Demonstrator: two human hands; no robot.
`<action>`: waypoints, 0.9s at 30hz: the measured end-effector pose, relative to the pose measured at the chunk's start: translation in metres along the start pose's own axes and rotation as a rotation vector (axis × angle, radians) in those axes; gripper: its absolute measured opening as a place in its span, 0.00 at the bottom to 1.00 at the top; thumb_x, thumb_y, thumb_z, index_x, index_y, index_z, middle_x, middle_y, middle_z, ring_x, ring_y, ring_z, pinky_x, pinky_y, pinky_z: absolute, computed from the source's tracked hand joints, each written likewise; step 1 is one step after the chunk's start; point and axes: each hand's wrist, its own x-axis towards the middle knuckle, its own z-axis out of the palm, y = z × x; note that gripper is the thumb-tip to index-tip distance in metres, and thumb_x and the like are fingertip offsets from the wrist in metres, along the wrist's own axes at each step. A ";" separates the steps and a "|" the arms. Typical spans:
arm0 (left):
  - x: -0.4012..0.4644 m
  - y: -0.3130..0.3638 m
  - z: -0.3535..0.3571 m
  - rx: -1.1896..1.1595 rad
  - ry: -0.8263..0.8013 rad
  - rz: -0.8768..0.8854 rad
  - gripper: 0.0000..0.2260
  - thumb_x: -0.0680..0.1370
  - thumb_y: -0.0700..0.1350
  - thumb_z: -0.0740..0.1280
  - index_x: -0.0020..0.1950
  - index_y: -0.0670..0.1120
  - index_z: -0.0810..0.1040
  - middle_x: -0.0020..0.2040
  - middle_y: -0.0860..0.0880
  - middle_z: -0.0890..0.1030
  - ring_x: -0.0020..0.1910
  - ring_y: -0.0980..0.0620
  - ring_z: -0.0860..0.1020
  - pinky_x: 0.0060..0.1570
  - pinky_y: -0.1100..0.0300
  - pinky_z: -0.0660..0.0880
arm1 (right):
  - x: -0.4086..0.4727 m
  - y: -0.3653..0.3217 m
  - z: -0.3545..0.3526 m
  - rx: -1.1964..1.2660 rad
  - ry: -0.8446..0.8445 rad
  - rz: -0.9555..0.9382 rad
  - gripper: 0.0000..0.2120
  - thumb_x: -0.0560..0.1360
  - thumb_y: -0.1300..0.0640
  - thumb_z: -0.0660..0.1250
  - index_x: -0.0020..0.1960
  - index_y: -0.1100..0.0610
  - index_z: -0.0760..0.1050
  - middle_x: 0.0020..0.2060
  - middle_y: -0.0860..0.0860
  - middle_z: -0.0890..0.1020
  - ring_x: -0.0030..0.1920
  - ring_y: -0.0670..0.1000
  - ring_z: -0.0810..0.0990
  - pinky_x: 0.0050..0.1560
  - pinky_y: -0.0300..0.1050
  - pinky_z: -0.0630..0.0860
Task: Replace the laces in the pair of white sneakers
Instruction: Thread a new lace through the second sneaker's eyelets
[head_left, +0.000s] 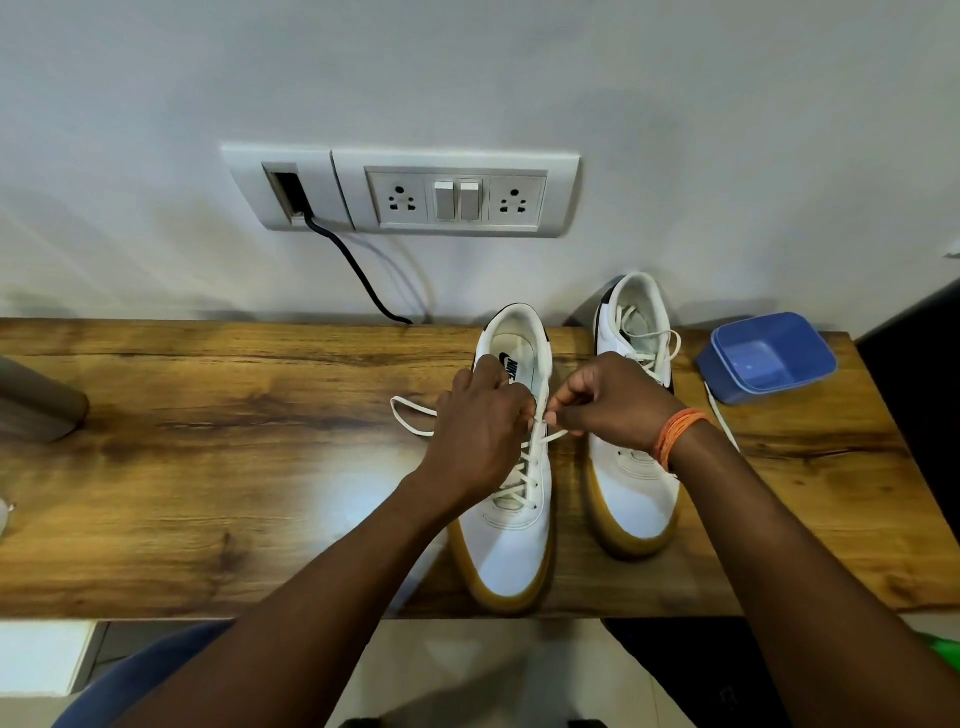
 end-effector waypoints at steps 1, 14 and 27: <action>0.000 0.001 0.000 0.011 -0.009 -0.005 0.06 0.78 0.43 0.66 0.53 0.48 0.80 0.55 0.48 0.70 0.54 0.45 0.70 0.49 0.51 0.67 | 0.000 0.000 0.000 0.002 0.000 -0.002 0.02 0.69 0.60 0.77 0.41 0.57 0.85 0.33 0.46 0.83 0.34 0.42 0.80 0.42 0.37 0.77; 0.000 0.002 -0.016 0.201 -0.119 0.027 0.10 0.80 0.54 0.63 0.58 0.52 0.78 0.61 0.49 0.68 0.59 0.46 0.66 0.57 0.49 0.67 | -0.006 0.018 -0.041 -0.016 0.194 0.158 0.03 0.68 0.59 0.76 0.38 0.58 0.85 0.35 0.53 0.84 0.36 0.49 0.81 0.37 0.40 0.74; 0.016 -0.015 -0.045 -0.223 -0.203 -0.045 0.07 0.77 0.39 0.69 0.51 0.50 0.84 0.46 0.53 0.69 0.49 0.50 0.74 0.44 0.56 0.78 | 0.002 0.013 -0.015 -0.132 0.234 0.030 0.04 0.69 0.61 0.74 0.36 0.55 0.82 0.33 0.46 0.81 0.35 0.41 0.77 0.35 0.30 0.69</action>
